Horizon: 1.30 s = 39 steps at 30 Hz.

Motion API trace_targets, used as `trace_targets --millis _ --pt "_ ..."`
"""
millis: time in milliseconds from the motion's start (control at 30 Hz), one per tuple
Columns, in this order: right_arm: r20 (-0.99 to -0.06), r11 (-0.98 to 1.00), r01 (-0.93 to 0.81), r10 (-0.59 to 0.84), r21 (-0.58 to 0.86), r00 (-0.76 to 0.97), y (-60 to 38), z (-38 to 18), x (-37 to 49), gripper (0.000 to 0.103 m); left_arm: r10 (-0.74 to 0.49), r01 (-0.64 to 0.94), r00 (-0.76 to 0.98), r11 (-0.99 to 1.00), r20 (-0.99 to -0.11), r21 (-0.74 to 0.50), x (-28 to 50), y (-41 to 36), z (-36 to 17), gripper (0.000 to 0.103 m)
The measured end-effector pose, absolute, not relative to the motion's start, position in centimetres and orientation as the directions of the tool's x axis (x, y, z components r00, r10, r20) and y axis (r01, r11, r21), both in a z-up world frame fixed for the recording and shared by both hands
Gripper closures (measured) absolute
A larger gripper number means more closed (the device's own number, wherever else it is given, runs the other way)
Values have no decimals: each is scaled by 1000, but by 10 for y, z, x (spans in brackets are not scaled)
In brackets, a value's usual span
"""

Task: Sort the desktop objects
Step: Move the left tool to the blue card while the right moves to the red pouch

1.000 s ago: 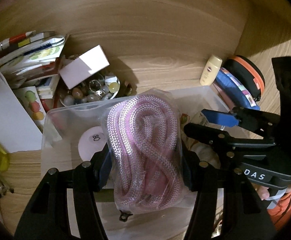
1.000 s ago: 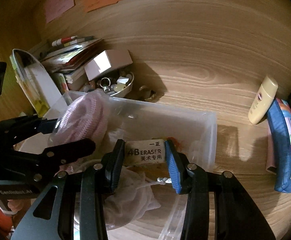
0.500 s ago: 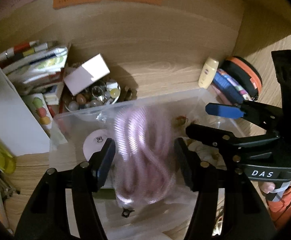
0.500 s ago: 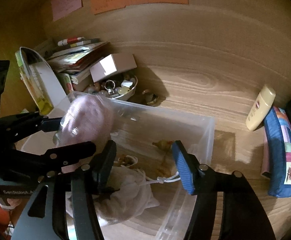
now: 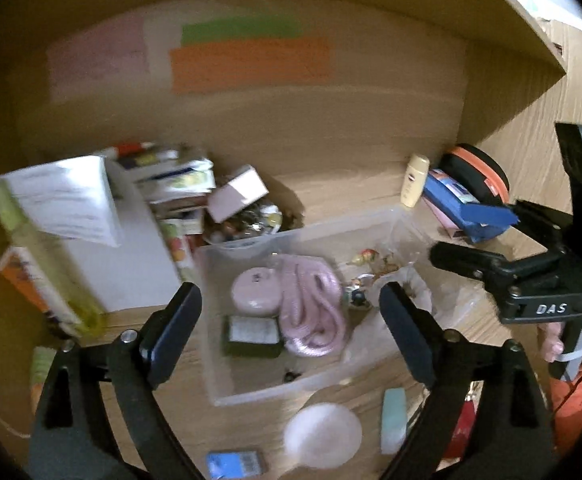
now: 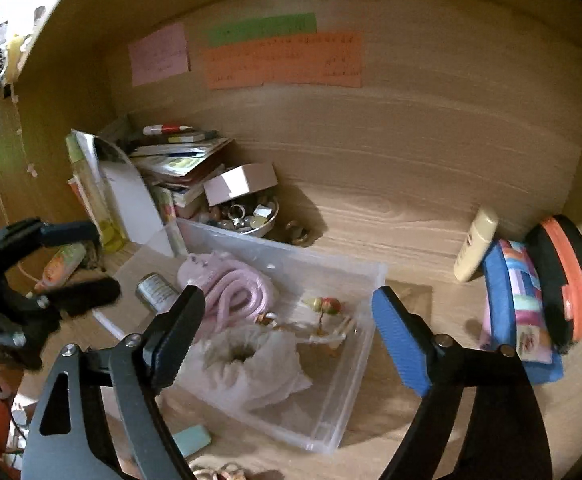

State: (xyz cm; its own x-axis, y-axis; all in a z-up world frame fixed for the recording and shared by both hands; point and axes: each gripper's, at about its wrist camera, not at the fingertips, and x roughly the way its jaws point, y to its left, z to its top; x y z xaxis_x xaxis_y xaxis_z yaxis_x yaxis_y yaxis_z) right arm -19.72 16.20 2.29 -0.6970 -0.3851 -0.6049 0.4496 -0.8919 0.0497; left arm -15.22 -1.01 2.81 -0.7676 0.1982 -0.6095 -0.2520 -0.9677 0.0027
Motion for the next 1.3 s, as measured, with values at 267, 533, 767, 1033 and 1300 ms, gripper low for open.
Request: trace_targets --millis 267,533,767,1033,1300 --pt "-610 -904 428 -343 7 -714 166 26 -150 19 112 -179 -807 -982 -581 59 -109 -32 35 8" --pt "-631 -915 401 -285 -45 -722 174 15 -109 16 54 -98 -791 -994 -609 39 -85 -75 20 6" --pt "-689 -922 384 -252 -42 -680 183 -18 -91 16 24 -62 -719 -998 -694 31 -79 -95 -24 6" --pt "-762 -918 397 -246 -16 -599 188 -60 -80 16 60 -98 -618 -995 -783 1 -84 -81 -77 6" --pt "-807 -874 485 -284 -4 -518 165 -86 -76 16 60 -113 -547 -994 -835 3 -94 -65 -106 6"
